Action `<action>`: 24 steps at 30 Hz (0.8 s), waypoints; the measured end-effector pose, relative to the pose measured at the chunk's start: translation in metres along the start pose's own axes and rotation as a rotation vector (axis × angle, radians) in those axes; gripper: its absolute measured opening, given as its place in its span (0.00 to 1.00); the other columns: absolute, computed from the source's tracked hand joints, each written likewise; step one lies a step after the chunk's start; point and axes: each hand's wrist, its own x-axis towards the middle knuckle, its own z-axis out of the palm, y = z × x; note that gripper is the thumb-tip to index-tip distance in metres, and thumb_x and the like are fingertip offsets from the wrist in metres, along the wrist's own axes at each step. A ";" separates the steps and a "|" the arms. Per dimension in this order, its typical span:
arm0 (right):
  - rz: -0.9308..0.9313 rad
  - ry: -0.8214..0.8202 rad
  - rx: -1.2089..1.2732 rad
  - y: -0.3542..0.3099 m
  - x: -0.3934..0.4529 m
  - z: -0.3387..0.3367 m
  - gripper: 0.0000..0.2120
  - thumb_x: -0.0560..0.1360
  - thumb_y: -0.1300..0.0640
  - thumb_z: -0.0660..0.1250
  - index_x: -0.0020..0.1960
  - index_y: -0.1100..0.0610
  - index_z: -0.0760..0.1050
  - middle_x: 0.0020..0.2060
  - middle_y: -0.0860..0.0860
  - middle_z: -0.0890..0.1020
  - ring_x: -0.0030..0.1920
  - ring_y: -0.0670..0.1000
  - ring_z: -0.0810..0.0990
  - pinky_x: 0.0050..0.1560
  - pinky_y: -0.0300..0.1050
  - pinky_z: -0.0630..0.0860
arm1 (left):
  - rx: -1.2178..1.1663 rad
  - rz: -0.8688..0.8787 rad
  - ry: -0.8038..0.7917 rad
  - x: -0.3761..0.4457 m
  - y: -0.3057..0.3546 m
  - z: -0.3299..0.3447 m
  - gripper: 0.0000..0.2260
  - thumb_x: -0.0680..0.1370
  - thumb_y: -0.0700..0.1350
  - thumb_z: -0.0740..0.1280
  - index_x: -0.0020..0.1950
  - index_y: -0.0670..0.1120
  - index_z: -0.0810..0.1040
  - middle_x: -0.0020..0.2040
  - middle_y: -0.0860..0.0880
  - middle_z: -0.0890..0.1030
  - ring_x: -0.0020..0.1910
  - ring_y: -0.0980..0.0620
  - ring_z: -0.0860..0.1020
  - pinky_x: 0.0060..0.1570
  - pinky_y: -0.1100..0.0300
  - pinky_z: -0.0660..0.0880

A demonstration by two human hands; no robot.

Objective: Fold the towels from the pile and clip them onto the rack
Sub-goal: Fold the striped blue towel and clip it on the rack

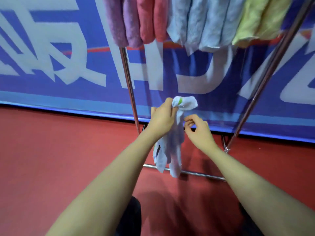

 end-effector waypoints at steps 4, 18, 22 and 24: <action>-0.022 -0.148 -0.171 -0.022 -0.002 -0.029 0.20 0.70 0.55 0.72 0.61 0.54 0.73 0.52 0.48 0.78 0.56 0.52 0.71 0.51 0.41 0.56 | -0.033 0.036 0.057 0.001 0.044 -0.034 0.06 0.82 0.42 0.53 0.50 0.42 0.68 0.34 0.52 0.68 0.38 0.45 0.66 0.47 0.56 0.59; -0.014 0.155 0.026 -0.085 0.019 -0.073 0.09 0.77 0.57 0.59 0.42 0.54 0.76 0.29 0.46 0.73 0.46 0.61 0.74 0.46 0.33 0.58 | 0.191 -0.016 0.224 -0.007 0.077 -0.094 0.08 0.77 0.39 0.57 0.56 0.42 0.66 0.49 0.42 0.77 0.48 0.37 0.75 0.39 0.53 0.63; -0.105 0.130 0.126 -0.121 0.031 -0.090 0.13 0.77 0.62 0.59 0.50 0.49 0.79 0.41 0.43 0.82 0.57 0.56 0.74 0.51 0.20 0.56 | 0.216 0.029 0.162 -0.012 0.067 -0.084 0.21 0.75 0.39 0.59 0.67 0.44 0.63 0.57 0.42 0.75 0.55 0.39 0.74 0.49 0.49 0.69; -0.137 0.087 0.150 -0.130 0.038 -0.094 0.14 0.75 0.59 0.59 0.46 0.42 0.78 0.41 0.41 0.83 0.57 0.57 0.74 0.60 0.35 0.65 | 0.270 0.110 0.123 -0.008 0.064 -0.081 0.22 0.74 0.42 0.59 0.68 0.46 0.64 0.60 0.45 0.73 0.59 0.43 0.72 0.54 0.51 0.66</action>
